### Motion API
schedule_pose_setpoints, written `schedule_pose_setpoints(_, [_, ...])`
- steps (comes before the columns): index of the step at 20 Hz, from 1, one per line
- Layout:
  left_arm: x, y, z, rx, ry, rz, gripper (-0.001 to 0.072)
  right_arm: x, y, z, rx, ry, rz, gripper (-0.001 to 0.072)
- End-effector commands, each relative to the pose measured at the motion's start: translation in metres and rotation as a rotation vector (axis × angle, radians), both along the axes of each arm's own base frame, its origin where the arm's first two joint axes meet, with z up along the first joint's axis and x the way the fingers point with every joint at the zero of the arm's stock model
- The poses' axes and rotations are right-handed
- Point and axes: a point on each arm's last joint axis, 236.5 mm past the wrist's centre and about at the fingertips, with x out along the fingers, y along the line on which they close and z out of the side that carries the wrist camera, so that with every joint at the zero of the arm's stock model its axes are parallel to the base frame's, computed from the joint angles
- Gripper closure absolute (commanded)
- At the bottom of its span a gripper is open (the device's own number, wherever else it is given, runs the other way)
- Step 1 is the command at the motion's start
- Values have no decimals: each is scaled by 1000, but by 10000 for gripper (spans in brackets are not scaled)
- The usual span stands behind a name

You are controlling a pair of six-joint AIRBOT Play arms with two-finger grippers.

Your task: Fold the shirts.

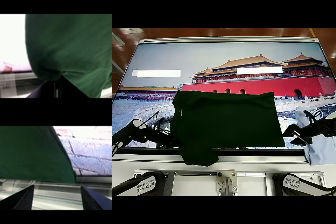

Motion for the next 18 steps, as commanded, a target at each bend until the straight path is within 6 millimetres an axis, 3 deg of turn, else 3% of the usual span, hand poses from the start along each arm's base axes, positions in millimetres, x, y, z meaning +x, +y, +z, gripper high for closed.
schedule_pose_setpoints(1, [5,1,4,4,-31,-15,667,-4,10,-19,54,45,-15,19])
schedule_pose_setpoints(4, [6,1,7,6,-51,-26,667,-5,5,-35,40,72,-29,19])
schedule_pose_setpoints(9, [17,3,14,12,-86,-25,667,6,27,-46,107,83,-54,19])
schedule_pose_setpoints(10, [23,4,19,15,-106,-26,666,9,32,-48,96,77,-26,60])
schedule_pose_setpoints(11, [31,5,25,19,-130,-28,666,11,37,-50,83,68,-1,285])
schedule_pose_setpoints(12, [40,6,32,21,-155,-31,666,14,42,-49,80,69,9,592])
schedule_pose_setpoints(13, [51,8,41,29,-192,-32,667,17,49,-45,96,61,15,643])
schedule_pose_setpoints(15, [84,15,73,55,-311,-35,668,34,66,-20,160,-41,93,644])
schedule_pose_setpoints(16, [104,18,99,72,-401,-36,669,49,72,1,174,-119,132,644])
schedule_pose_setpoints(18, [155,26,195,128,-686,-29,669,102,74,68,122,-392,198,644])
